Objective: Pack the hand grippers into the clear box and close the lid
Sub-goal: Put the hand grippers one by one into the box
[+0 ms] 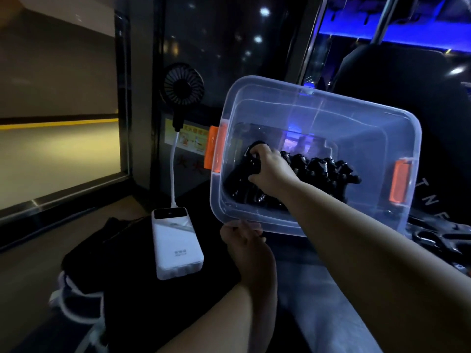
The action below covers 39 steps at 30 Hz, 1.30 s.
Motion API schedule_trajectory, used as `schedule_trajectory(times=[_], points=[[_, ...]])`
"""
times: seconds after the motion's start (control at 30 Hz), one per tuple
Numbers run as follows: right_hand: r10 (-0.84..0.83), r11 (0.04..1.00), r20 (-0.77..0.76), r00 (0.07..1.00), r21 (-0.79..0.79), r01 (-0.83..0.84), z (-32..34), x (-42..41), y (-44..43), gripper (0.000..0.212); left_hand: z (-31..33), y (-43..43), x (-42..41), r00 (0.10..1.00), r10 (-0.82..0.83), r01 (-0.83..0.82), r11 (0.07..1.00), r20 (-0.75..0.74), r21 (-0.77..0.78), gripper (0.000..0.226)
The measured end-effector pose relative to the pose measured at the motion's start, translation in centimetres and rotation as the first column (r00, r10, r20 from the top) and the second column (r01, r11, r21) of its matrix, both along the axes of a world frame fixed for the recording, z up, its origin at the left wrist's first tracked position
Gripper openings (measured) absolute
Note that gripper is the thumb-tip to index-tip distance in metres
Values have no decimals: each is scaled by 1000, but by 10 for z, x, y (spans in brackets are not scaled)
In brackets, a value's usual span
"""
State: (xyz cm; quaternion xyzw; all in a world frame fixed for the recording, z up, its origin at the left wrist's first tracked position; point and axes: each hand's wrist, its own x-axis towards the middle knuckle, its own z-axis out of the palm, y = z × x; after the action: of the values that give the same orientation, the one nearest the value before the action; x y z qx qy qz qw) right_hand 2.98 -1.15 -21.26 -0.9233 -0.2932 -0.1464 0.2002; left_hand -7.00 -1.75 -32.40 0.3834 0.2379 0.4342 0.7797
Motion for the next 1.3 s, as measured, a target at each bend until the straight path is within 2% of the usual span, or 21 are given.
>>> schedule_trajectory(times=[0.13, 0.3, 0.4, 0.47, 0.53, 0.63, 0.9, 1.0, 1.13, 1.23, 1.3], points=[[7, 1000, -20, 1000, -11, -7, -2, 13, 13, 54, -3, 2, 1, 1000, -7, 7, 1000, -19, 16, 17], [-62, 997, -31, 998, 37, 63, 1, 28, 22, 45, -6, 3, 5, 1000, 6, -6, 1000, -25, 20, 16], [-139, 990, 45, 989, 6, 139, -1, 35, 23, 44, -7, 3, 4, 1000, -19, 19, 1000, -20, 2, 15], [-183, 978, 132, 974, -78, 194, -3, 37, 22, 50, -7, 4, 5, 999, -28, 28, 1000, -18, 1, 15], [-184, 964, 172, 968, -159, 212, -10, 38, 22, 66, -7, 4, 5, 999, -35, 35, 999, -19, 6, 14], [-163, 968, 165, 973, -165, 190, -22, 40, 24, 85, -6, 3, 3, 999, -39, 39, 999, 11, -2, 14], [-160, 955, 132, 978, -230, 187, -25, 43, 25, 85, -4, 2, 3, 999, -35, 35, 999, 11, 20, 14], [-176, 962, 118, 977, -189, 196, -21, 40, 18, 80, -7, 2, 6, 1000, -5, 5, 999, 2, 53, 13], [-216, 972, 111, 970, -69, 225, -15, 33, 0, 68, -6, 4, 7, 997, 4, 2, 998, -82, 66, 37], [-251, 968, 129, 959, 40, 248, -16, 28, -30, 60, -4, 3, 7, 997, -25, 28, 999, -68, 34, 15], [-295, 955, 158, 942, 89, 284, -17, 25, -59, 56, -1, 1, 3, 993, -30, 35, 998, -110, 45, 12]])
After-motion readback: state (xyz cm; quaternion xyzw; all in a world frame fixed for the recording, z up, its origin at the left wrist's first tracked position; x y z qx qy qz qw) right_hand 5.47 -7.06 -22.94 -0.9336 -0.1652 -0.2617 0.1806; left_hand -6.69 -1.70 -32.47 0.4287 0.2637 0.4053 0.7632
